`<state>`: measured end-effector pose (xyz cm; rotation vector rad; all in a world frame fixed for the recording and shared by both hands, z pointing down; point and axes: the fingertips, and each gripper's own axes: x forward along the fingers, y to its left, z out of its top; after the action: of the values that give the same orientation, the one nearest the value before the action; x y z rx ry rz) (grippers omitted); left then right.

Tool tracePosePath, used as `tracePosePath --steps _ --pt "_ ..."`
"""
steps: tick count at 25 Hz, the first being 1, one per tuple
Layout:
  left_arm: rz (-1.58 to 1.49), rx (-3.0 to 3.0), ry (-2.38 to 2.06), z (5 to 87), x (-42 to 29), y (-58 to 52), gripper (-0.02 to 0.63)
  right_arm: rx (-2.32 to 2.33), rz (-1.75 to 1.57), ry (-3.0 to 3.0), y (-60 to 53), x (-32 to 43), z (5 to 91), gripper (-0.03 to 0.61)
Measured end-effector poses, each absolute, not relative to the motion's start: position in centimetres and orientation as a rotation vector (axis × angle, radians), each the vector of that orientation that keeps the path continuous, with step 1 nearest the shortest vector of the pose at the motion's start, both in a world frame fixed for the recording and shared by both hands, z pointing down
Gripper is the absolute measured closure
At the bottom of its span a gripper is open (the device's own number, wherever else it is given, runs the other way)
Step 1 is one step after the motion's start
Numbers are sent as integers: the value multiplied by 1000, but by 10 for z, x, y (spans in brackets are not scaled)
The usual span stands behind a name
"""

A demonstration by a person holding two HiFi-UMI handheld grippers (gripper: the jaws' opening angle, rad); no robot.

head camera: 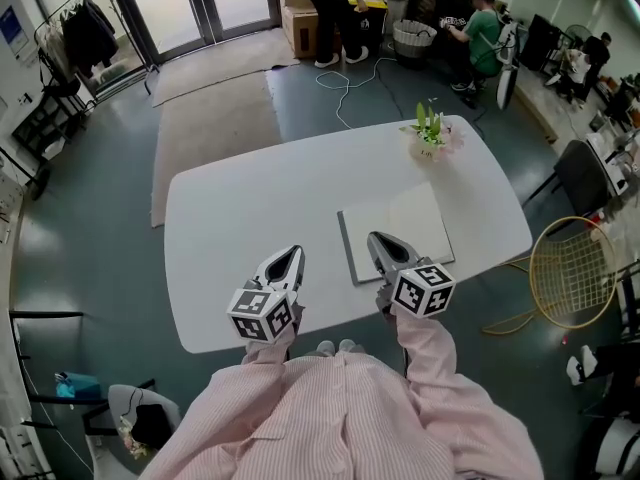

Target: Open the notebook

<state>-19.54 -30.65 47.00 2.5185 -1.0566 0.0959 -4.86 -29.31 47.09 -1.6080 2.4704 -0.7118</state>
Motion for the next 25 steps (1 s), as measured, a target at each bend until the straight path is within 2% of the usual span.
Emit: tracePosePath --steps 13,25 --pt "24 2550 -1210 442 -210 -324 615 -1618 -573 2326 -298 -18 425 572" --pt "58 2555 -1276 439 -217 -329 615 -1725 -524 2359 -303 -6 428 574"
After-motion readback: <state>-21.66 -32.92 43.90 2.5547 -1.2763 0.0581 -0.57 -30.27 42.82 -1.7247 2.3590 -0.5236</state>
